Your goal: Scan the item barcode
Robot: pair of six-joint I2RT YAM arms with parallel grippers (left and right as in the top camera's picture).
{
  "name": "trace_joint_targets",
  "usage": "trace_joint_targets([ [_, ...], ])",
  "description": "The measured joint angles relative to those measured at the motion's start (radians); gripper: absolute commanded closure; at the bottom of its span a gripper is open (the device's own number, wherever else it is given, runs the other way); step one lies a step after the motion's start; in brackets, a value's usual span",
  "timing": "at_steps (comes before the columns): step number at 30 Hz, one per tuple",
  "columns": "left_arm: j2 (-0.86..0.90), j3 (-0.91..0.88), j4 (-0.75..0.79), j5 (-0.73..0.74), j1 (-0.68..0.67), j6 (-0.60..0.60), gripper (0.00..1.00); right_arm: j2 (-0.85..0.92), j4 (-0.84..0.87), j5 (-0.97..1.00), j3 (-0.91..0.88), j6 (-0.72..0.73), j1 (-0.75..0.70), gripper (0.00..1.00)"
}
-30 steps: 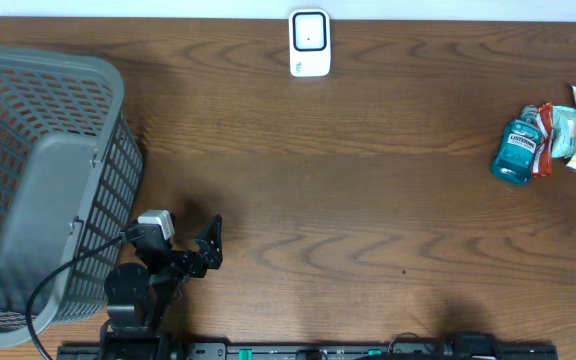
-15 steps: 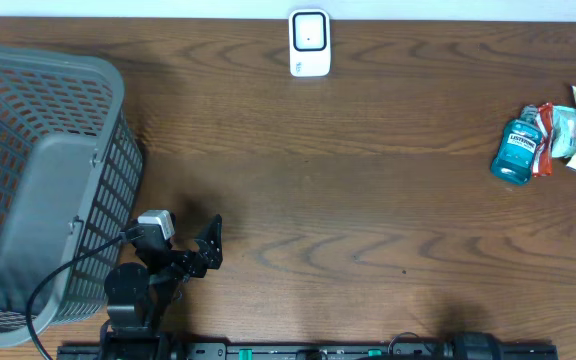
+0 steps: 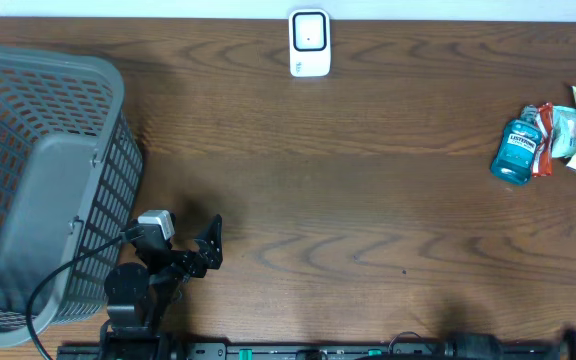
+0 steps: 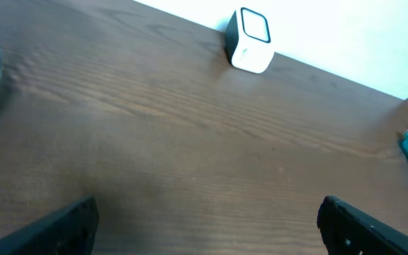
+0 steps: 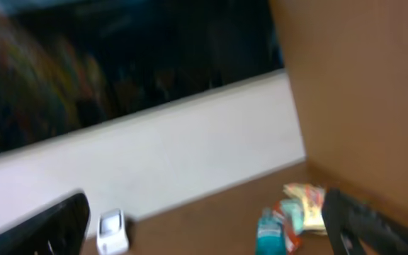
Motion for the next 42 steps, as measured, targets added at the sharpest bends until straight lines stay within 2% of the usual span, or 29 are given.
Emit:
trace_joint_targets([
  [4,0.0,0.0,-0.001,0.0,0.0,0.0,0.02,-0.001,0.233,-0.002,-0.273,0.098,0.0,0.01],
  [7,0.0,0.0,0.0,0.0,0.0,0.0,0.02,0.0,0.346,-0.002,-0.431,0.157,0.0,0.01],
  [12,0.0,0.0,0.0,0.0,0.0,0.0,0.02,0.0,0.484,-0.002,-0.664,0.241,0.0,0.01],
  [18,0.0,0.0,0.0,0.0,0.0,0.0,0.02,0.0,0.626,-0.002,-0.861,0.318,0.0,0.01],
  [26,0.0,0.0,0.0,0.0,0.0,0.0,0.02,-0.002,0.754,-0.002,-1.037,0.356,0.0,0.01],
  [31,0.0,0.0,0.0,0.0,0.0,0.0,0.02,-0.002,0.777,-0.002,-1.103,0.362,0.0,0.01],
  [42,0.0,0.0,0.0,0.0,0.0,0.0,0.02,-0.003,0.8,-0.002,-1.131,0.363,0.0,0.01],
])
